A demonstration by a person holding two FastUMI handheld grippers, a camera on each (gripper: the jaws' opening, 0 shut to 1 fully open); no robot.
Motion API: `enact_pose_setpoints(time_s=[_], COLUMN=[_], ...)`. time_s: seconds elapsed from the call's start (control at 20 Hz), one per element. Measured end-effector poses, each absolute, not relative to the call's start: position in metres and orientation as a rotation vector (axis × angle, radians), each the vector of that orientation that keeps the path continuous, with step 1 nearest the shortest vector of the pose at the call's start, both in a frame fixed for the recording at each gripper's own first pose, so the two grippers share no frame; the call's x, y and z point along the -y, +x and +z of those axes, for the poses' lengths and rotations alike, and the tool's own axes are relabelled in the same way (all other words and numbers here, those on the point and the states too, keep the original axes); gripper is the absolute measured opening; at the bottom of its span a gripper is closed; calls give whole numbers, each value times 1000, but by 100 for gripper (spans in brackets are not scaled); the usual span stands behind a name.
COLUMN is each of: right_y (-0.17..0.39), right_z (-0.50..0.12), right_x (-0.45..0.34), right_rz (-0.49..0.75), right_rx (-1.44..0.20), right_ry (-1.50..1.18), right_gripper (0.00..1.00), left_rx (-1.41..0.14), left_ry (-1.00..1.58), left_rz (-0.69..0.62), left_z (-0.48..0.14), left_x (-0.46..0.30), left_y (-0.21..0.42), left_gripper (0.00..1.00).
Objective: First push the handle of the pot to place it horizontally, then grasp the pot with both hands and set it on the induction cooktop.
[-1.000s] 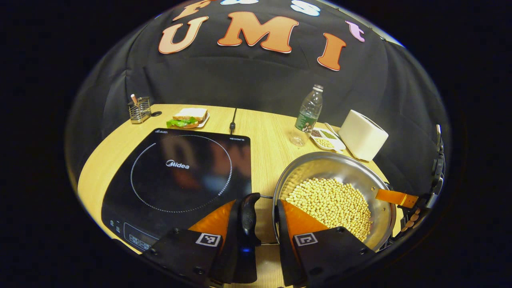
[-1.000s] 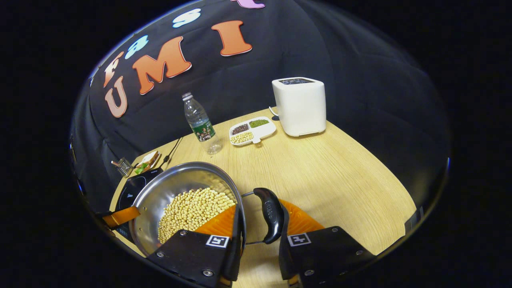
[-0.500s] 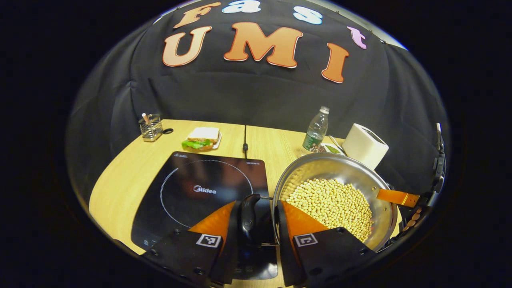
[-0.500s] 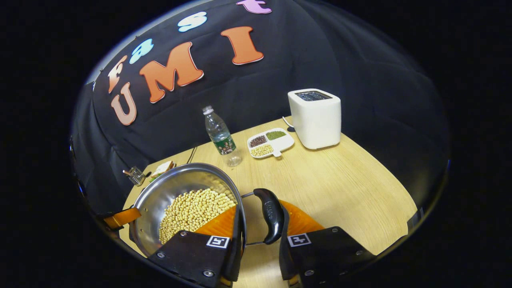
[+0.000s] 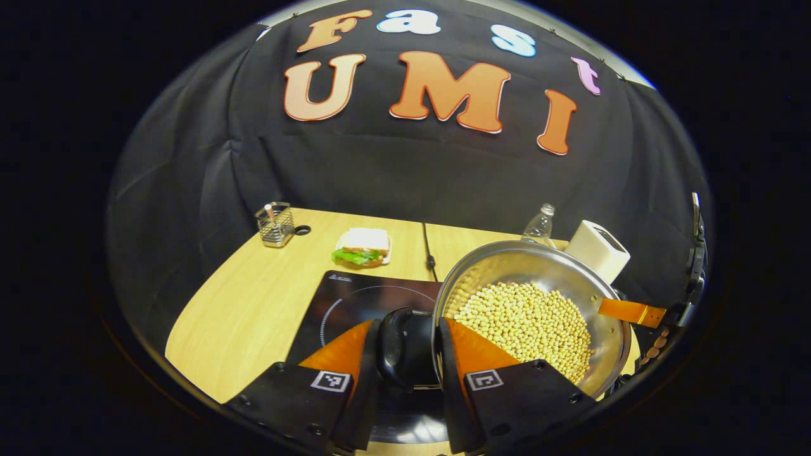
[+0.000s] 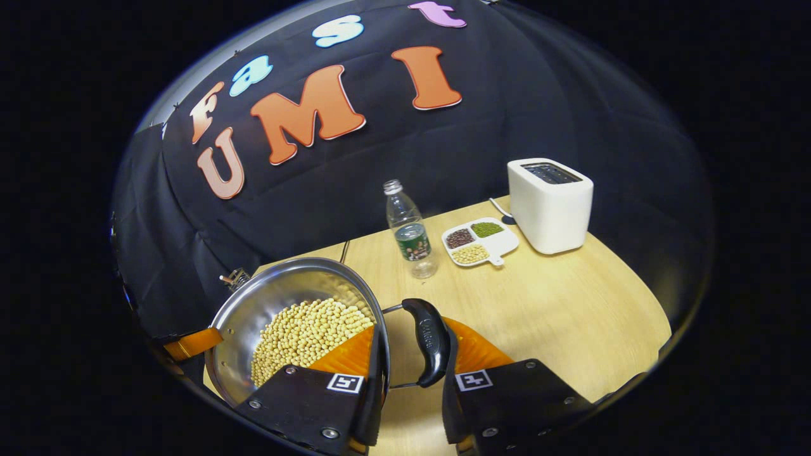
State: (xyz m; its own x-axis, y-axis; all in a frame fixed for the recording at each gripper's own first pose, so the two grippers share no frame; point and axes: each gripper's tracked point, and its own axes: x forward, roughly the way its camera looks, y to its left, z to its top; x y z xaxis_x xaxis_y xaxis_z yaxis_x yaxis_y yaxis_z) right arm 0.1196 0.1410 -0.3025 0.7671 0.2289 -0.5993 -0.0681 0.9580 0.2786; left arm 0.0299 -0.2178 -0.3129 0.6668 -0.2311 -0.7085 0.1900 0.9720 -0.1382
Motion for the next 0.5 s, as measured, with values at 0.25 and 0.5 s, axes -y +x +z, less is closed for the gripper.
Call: enact_pose_setpoints(time_s=[0.25,0.5], right_y=[126,131], right_z=[-304,-314], right_x=[-195,-243], right_rz=[215,258], right_rx=[-688,-708], right_ry=[257,247], right_gripper=[34,38], left_rx=[-815,-829], left_ry=[-62,-56], left_rz=[-182,-135], left_z=[-310,-320], left_x=[171,127], left_y=[45,55], left_gripper=[52,52])
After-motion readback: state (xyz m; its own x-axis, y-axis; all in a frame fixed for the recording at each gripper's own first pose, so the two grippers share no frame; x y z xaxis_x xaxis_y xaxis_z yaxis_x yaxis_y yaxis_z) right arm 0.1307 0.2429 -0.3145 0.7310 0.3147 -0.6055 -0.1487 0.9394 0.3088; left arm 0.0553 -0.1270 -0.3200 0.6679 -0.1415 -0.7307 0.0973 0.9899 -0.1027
